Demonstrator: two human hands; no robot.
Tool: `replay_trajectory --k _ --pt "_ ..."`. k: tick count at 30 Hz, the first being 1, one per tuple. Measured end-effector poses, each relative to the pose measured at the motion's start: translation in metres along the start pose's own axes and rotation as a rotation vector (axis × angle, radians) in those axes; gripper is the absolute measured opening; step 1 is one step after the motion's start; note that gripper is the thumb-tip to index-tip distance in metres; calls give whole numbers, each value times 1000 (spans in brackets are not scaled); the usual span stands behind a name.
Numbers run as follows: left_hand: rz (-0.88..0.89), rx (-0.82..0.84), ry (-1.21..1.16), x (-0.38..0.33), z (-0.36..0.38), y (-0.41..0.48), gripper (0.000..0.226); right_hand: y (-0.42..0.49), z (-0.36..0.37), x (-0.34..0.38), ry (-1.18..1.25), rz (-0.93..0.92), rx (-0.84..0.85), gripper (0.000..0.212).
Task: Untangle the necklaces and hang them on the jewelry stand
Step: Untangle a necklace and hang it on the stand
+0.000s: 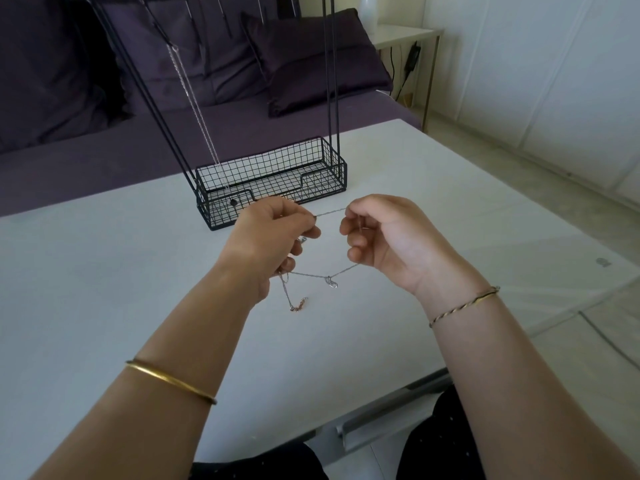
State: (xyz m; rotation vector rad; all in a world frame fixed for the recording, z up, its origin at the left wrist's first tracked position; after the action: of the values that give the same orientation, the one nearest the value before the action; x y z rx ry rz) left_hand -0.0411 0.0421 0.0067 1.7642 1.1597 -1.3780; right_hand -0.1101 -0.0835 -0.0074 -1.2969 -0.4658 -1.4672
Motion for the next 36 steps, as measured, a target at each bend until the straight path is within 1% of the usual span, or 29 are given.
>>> replay_trajectory --k 3,5,7,9,11,13,15,18,21,25,28,31,36 --pt "28 28 -10 -2 2 0 9 1 -1 -3 6 36 -5 21" --pt "65 45 -46 -6 3 0 12 1 -1 -8 -31 78 4 18" --pt "107 65 -88 -10 5 -1 14 2 2 -15 -80 137 56 26" --pt "138 78 -129 -13 6 -2 16 0 8 -20 -149 173 127 24" --pt "148 78 -164 -14 7 -3 16 0 10 -21 -206 154 145 14" --pt "130 60 -206 -13 5 -1 17 2 7 -18 -196 98 104 13" --pt "77 43 -224 -11 3 1 18 3 3 -13 -151 27 52 14" --pt "31 48 -142 -6 2 2 16 2 1 -6 -100 -56 22 12" --pt "107 91 3 -8 5 0 9 1 2 -4 -77 -79 19 11" --pt "219 71 48 -13 7 -1 5 0 2 -2 -54 -101 2 9" --pt "261 21 61 -15 6 0 6 -1 5 -2 -12 -87 25 9" --pt "258 5 59 -15 6 0 7 -2 7 -2 72 -58 69 13" --pt "279 -21 83 -15 7 0 9 -2 7 -3 114 -15 74 16"
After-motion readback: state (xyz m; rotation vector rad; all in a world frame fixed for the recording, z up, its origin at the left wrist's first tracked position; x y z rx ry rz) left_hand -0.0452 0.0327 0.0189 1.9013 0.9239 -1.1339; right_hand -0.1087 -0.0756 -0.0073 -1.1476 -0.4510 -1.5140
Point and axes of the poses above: each hand's wrist, its own y-axis towards the middle knuckle, its own z-axis out of the palm, x = y × z, the point moved 5 cm from there along y, towards the middle knuckle, and after that the axes turned 8 degrees about z, right-handed, at the moved point
